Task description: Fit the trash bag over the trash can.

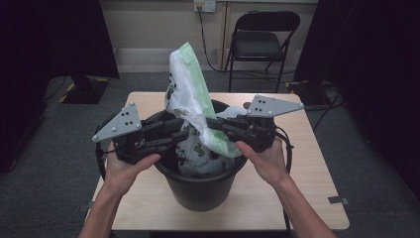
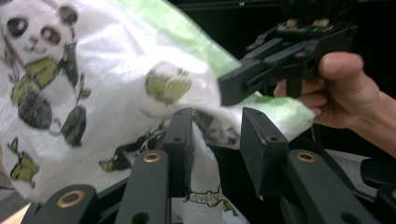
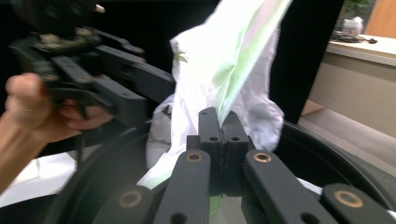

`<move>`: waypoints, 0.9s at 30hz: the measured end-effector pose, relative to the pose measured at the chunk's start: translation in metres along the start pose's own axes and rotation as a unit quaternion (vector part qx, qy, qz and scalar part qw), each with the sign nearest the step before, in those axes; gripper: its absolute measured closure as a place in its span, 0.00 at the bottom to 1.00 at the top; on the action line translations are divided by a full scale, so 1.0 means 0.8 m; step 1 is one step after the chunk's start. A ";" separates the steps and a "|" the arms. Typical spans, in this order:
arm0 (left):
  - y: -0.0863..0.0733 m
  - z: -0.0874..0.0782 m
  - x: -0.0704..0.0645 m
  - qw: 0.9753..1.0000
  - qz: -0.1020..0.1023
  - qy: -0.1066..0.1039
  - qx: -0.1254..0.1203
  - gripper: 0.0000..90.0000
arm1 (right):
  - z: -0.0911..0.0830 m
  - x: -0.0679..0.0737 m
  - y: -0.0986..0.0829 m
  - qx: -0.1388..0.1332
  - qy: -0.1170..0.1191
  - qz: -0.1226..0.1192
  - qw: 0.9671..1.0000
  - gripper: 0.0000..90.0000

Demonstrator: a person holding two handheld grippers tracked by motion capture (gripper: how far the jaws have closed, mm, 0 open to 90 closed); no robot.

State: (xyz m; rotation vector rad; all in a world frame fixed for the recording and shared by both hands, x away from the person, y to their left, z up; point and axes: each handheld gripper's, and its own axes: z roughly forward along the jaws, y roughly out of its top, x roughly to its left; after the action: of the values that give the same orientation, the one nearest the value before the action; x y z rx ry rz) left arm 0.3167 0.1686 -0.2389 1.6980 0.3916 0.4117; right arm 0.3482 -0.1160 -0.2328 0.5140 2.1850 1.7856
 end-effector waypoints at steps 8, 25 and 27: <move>-0.002 0.024 -0.004 1.000 0.005 -0.006 0.028 0.48 | 0.007 0.005 0.000 0.001 0.028 -0.002 1.000 1.00; -0.008 0.019 0.002 0.999 -0.007 -0.040 0.025 0.97 | 0.013 0.026 0.014 -0.024 0.057 -0.013 0.998 0.79; -0.011 0.016 0.005 0.999 -0.012 -0.038 0.018 0.97 | 0.010 0.024 0.011 -0.023 0.056 -0.013 0.998 0.82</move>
State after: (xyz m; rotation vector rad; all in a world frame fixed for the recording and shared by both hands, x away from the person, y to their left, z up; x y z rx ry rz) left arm 0.3260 0.1605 -0.2492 1.7376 0.3645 0.3228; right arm 0.3353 -0.0992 -0.2255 0.3829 2.2073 1.8885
